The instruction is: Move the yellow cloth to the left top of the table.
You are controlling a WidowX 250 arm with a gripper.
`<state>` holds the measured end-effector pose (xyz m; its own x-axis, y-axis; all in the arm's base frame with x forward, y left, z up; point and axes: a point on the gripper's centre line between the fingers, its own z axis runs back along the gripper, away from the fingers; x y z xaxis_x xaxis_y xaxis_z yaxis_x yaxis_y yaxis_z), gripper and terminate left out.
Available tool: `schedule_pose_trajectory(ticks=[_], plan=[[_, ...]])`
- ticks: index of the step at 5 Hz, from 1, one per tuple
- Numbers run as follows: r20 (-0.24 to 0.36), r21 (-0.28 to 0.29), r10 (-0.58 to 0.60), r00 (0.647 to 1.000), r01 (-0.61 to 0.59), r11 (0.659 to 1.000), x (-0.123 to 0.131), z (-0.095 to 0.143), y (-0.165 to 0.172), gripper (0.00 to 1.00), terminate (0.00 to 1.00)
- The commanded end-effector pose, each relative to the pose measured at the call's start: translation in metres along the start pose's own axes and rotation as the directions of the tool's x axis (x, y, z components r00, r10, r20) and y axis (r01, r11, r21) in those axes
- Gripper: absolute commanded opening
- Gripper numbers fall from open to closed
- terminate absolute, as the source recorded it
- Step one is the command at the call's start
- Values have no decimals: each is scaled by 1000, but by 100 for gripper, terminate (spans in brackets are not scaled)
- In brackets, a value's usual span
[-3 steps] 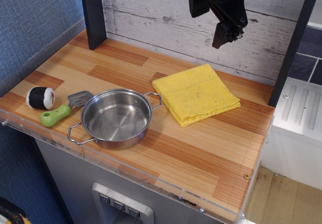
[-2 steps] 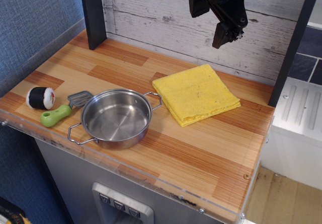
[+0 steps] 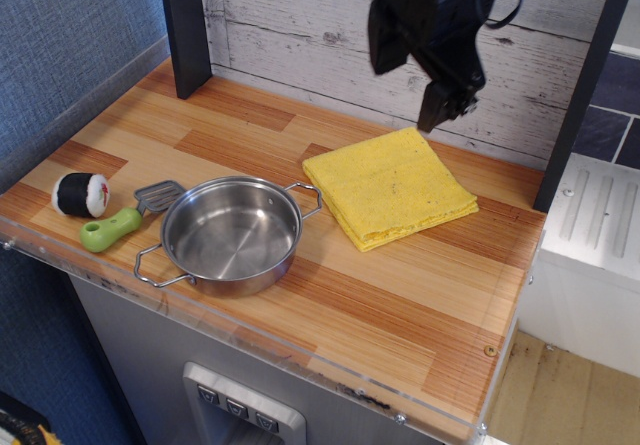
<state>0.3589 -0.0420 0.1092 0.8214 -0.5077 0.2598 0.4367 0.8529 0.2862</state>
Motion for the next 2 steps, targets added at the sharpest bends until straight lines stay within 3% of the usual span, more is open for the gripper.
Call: schedule_pose_trajectory(ticks=[1, 2], plan=[[-10, -26, 158, 987, -158, 987, -28, -14, 14, 100, 0], [-37, -50, 192, 981, -194, 980, -33, -30, 11, 100, 0]])
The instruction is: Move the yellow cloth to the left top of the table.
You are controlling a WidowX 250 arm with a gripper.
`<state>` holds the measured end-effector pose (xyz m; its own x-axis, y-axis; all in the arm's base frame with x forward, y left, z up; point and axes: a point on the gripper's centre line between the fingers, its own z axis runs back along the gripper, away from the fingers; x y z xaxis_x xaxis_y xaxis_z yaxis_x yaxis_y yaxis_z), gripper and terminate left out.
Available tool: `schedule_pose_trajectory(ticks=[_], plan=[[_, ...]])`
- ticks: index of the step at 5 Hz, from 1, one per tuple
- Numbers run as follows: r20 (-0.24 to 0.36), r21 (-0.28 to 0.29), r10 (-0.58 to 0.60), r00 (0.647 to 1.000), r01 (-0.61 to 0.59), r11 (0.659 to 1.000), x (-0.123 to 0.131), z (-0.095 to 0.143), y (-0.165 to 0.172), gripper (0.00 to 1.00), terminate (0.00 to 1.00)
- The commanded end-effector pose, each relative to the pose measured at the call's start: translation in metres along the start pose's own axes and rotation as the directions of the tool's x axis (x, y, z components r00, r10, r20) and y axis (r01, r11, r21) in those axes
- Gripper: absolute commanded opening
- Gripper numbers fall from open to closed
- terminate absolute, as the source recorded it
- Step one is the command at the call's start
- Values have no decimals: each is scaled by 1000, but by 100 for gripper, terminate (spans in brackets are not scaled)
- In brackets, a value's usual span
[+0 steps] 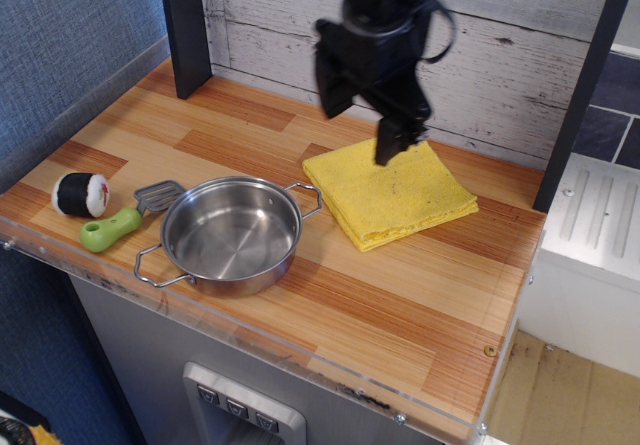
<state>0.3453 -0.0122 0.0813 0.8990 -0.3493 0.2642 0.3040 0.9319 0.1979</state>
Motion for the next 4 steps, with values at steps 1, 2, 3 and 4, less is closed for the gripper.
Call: schedule_pose_trajectory(ticks=[1, 2, 3, 4], plan=[[-8, -8, 14, 1000, -14, 1000, 13, -17, -14, 100, 0], [-18, -12, -8, 1000, 8, 1000, 21, -26, -26, 100, 0], [-39, -13, -15, 999, 15, 1000, 24, -35, -35, 100, 0], [-66, -8, -32, 997, 32, 999, 25, -46, -37, 100, 0]])
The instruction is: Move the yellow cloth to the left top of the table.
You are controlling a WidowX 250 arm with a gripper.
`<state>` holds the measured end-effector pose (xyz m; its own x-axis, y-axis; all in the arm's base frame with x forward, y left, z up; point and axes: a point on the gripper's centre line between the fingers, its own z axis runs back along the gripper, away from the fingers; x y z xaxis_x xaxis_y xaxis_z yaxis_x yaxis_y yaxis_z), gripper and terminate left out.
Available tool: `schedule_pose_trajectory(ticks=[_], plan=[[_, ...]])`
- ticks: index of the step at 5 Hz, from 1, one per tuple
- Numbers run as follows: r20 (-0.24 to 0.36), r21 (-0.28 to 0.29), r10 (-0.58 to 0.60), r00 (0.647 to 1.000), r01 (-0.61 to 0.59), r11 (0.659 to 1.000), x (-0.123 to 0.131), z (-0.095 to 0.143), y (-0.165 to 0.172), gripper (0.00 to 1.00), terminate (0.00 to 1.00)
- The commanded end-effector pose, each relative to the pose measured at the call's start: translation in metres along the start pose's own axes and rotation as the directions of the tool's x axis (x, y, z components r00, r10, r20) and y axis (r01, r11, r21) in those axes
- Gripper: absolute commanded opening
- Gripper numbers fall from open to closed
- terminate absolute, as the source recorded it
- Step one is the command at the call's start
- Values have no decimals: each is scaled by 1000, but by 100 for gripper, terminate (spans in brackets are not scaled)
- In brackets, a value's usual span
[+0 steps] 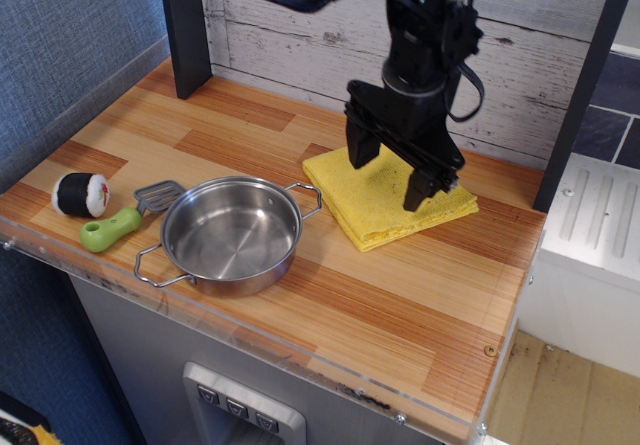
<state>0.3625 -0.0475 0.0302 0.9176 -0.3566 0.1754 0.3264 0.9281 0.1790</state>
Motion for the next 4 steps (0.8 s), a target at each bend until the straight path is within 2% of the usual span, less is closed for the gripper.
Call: schedule_pose_trajectory(ticks=[1, 2, 4], plan=[[12, 19, 6, 1000, -7, 1000, 8, -2, 5, 100, 0], [-6, 2, 59, 998, -59, 998, -1, -10, 13, 100, 0], [-64, 25, 126, 990, -125, 992, -21, -13, 38, 100, 0]])
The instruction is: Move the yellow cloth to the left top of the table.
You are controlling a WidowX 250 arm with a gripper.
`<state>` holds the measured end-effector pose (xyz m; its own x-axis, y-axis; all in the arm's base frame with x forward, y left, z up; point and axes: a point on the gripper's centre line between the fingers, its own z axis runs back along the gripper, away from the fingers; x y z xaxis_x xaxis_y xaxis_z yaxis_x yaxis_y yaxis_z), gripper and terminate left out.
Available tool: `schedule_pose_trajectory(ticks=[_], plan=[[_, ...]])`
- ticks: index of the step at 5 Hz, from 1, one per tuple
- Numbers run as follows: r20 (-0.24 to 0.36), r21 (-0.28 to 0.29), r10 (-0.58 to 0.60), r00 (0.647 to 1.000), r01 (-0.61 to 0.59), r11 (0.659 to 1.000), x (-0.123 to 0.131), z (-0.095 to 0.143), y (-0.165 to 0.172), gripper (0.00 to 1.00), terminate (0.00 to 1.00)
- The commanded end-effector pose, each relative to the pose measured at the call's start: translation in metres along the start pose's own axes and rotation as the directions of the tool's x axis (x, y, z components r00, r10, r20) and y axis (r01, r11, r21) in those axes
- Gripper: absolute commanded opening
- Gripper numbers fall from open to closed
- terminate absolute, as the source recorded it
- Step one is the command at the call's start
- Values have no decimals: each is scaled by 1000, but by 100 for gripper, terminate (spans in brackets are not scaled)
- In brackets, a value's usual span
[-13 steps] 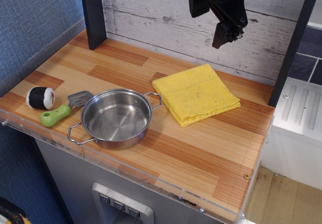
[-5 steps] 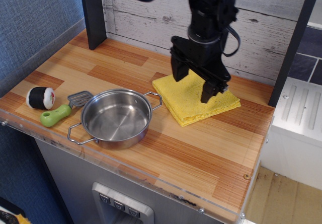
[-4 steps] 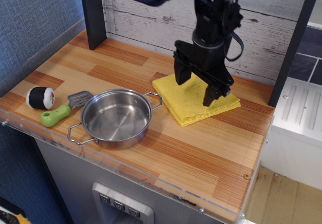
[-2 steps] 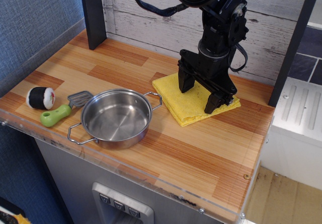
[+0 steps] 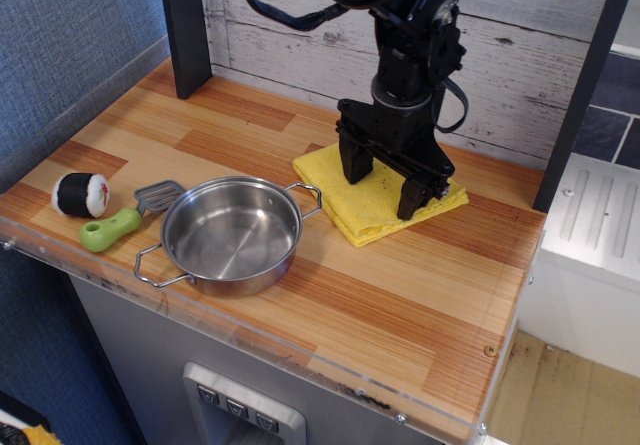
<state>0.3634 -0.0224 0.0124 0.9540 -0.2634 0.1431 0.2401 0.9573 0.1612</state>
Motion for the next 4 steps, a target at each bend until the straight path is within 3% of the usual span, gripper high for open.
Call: schedule_pose_trajectory(ticks=[1, 4], plan=[[-24, 11, 65, 998, -65, 998, -13, 3, 26, 100, 0], [-56, 8, 173, 983, -173, 985, -30, -7, 98, 100, 0]])
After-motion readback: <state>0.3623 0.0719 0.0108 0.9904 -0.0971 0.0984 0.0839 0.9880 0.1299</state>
